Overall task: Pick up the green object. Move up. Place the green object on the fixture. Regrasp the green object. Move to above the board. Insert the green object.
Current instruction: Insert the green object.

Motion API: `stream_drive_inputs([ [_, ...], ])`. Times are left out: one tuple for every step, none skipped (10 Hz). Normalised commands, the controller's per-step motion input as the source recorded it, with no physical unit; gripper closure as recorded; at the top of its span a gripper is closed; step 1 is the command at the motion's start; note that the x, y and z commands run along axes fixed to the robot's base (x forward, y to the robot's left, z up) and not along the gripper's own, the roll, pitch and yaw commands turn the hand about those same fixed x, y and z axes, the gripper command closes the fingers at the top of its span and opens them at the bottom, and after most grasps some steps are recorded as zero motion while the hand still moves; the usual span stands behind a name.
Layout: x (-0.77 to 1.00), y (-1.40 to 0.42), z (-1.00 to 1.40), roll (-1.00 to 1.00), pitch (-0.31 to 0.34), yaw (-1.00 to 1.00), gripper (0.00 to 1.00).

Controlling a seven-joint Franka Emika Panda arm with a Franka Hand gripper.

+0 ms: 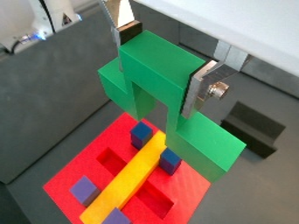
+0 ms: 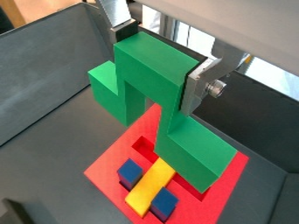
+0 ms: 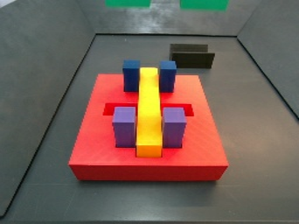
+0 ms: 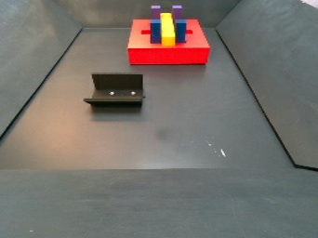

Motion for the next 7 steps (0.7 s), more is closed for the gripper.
stream_drive_inputs([
  [0.00, -0.11, -0.73, -0.09, -0.164, -0.01, 1.00],
  [0.00, -0.11, -0.70, -0.12, -0.156, 0.00, 1.00],
  [0.00, -0.12, -0.70, -0.14, -0.163, 0.00, 1.00],
  [0.03, -0.13, -0.65, -0.14, -0.156, 0.00, 1.00],
  [0.14, -0.17, -0.57, -0.14, -0.119, 0.09, 1.00],
  [0.17, -0.16, -0.47, -0.17, -0.100, 0.18, 1.00],
  [0.12, -0.13, -0.42, -0.21, -0.100, 0.16, 1.00],
])
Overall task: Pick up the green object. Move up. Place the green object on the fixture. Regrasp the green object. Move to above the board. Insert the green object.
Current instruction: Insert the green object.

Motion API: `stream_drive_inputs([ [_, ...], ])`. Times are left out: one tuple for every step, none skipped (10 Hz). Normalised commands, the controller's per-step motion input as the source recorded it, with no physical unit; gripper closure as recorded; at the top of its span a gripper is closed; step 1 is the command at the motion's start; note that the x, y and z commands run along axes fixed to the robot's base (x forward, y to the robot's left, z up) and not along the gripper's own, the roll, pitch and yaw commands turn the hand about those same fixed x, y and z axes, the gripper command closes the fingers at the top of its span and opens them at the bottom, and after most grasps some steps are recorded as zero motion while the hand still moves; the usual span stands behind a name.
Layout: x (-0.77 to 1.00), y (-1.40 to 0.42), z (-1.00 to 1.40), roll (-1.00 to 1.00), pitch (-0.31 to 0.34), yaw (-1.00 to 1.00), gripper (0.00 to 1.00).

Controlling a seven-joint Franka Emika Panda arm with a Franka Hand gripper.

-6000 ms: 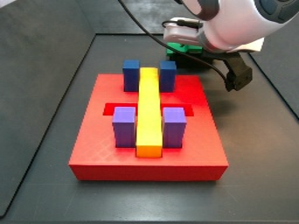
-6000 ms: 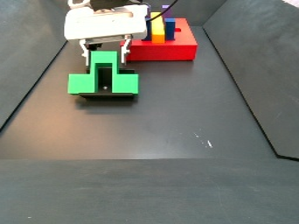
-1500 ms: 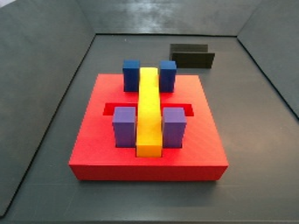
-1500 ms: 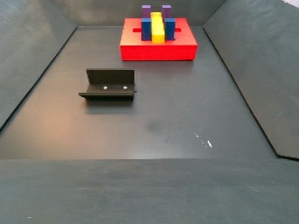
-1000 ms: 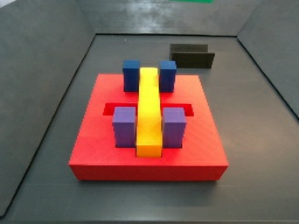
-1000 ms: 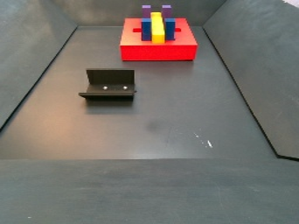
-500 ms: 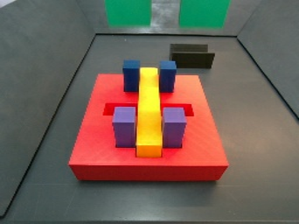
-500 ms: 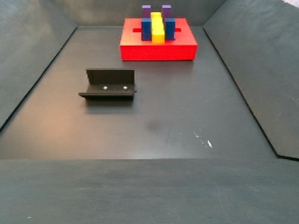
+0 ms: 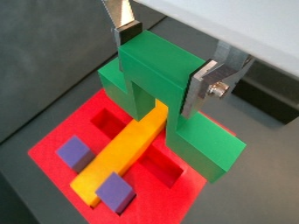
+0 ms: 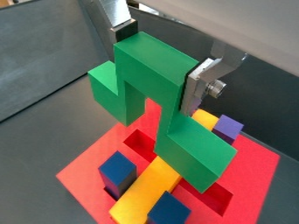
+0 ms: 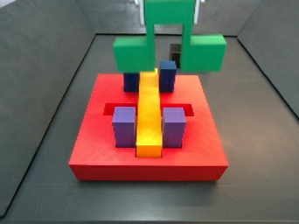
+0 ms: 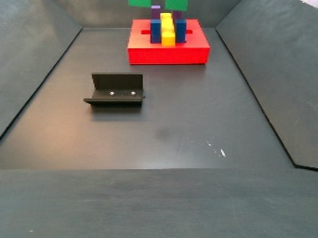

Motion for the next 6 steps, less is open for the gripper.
stream_drive_inputs([
  [0.07, -0.09, -0.39, -0.22, -0.091, 0.15, 1.00],
  [0.05, -0.07, -0.33, -0.20, -0.070, 0.17, 1.00],
  [0.12, -0.14, -0.09, -0.09, -0.010, 0.42, 1.00],
  [-0.02, -0.03, -0.11, -0.07, -0.027, 0.33, 1.00],
  [-0.39, -0.03, 0.00, -0.12, -0.119, 0.07, 1.00],
  [-0.41, -0.09, -0.09, -0.07, -0.146, 0.00, 1.00],
])
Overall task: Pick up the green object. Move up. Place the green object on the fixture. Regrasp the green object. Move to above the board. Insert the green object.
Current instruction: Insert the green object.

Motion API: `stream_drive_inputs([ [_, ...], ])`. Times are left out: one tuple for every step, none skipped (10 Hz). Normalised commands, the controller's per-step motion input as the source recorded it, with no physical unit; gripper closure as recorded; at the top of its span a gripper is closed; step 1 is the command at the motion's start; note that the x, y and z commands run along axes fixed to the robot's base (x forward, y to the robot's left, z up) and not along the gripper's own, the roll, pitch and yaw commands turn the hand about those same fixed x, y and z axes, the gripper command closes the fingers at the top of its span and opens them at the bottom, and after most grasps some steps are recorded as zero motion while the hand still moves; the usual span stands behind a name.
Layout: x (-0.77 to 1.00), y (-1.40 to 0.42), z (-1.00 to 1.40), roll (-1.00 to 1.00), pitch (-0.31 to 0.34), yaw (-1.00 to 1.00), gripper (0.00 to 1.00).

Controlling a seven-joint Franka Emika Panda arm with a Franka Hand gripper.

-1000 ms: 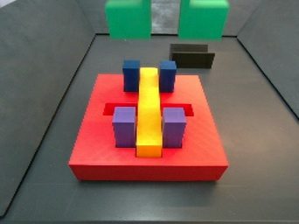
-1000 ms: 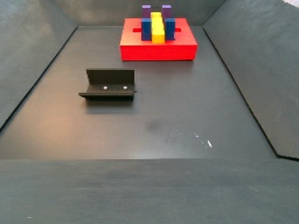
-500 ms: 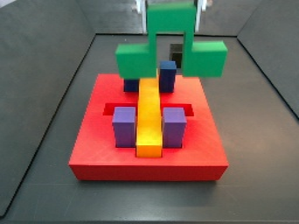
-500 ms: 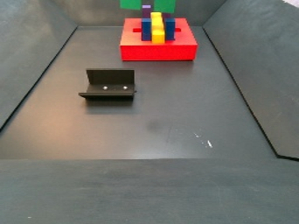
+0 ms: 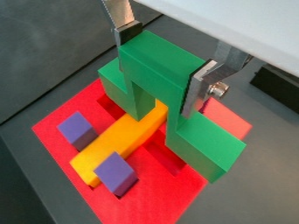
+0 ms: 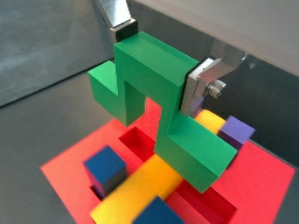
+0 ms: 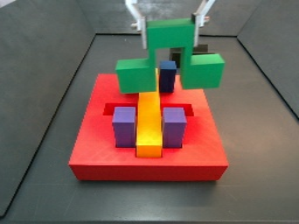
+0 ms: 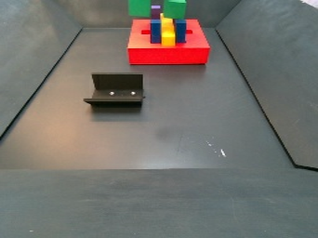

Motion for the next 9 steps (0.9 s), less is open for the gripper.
stream_drive_inputs([
  [-0.45, -0.09, -0.25, 0.00, -0.129, 0.00, 1.00],
  [-0.45, -0.11, -0.26, 0.08, -0.079, -0.06, 1.00],
  [-0.39, -0.06, -0.27, 0.00, -0.103, -0.03, 1.00],
  [-0.27, -0.01, -0.35, 0.00, -0.100, 0.00, 1.00],
  [-0.02, 0.00, -0.31, 0.00, -0.080, 0.06, 1.00],
  [0.08, 0.00, -0.14, -0.07, -0.047, 0.14, 1.00],
  [0.09, 0.00, -0.13, -0.05, -0.043, 0.11, 1.00],
  [0.20, 0.00, 0.00, -0.08, 0.000, 0.09, 1.00],
  [0.12, 0.00, 0.00, -0.08, 0.000, 0.08, 1.00],
])
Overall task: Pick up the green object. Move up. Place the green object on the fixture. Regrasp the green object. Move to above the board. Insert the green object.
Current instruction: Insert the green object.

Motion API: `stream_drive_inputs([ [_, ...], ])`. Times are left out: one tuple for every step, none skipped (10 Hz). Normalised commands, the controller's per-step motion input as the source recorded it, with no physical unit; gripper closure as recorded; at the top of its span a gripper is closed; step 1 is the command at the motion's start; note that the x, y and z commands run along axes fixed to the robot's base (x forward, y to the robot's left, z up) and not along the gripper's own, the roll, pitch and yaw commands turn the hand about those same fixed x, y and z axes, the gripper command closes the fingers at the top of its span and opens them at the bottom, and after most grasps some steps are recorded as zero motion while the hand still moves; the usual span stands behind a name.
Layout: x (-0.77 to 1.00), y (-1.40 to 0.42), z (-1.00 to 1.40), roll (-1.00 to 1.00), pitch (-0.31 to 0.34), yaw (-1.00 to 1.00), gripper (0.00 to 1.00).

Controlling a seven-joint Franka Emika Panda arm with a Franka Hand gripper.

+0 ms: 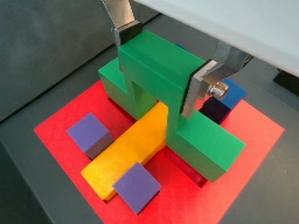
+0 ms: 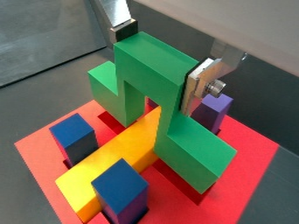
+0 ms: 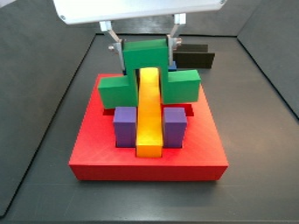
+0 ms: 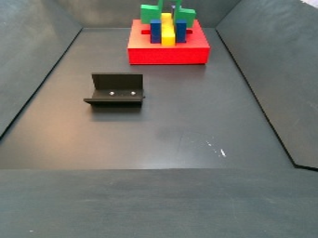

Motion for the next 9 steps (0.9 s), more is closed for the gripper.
stream_drive_inputs([
  [0.00, 0.00, 0.00, -0.06, 0.000, 0.05, 1.00],
  [0.00, 0.00, -0.03, 0.00, 0.000, 0.00, 1.00],
  [-0.06, -0.07, -0.15, 0.22, 0.000, 0.00, 1.00],
  [-0.16, -0.10, -0.20, 0.32, 0.000, 0.00, 1.00],
  [-0.16, -0.14, -0.19, 0.38, 0.020, 0.00, 1.00],
  [-0.11, -0.15, -0.13, 0.36, 0.037, -0.01, 1.00],
  [-0.03, -0.15, -0.05, 0.29, 0.047, 0.00, 1.00],
  [0.00, -0.09, -0.05, 0.30, 0.071, 0.00, 1.00],
  [0.04, -0.12, -0.01, 0.28, 0.094, 0.03, 1.00],
])
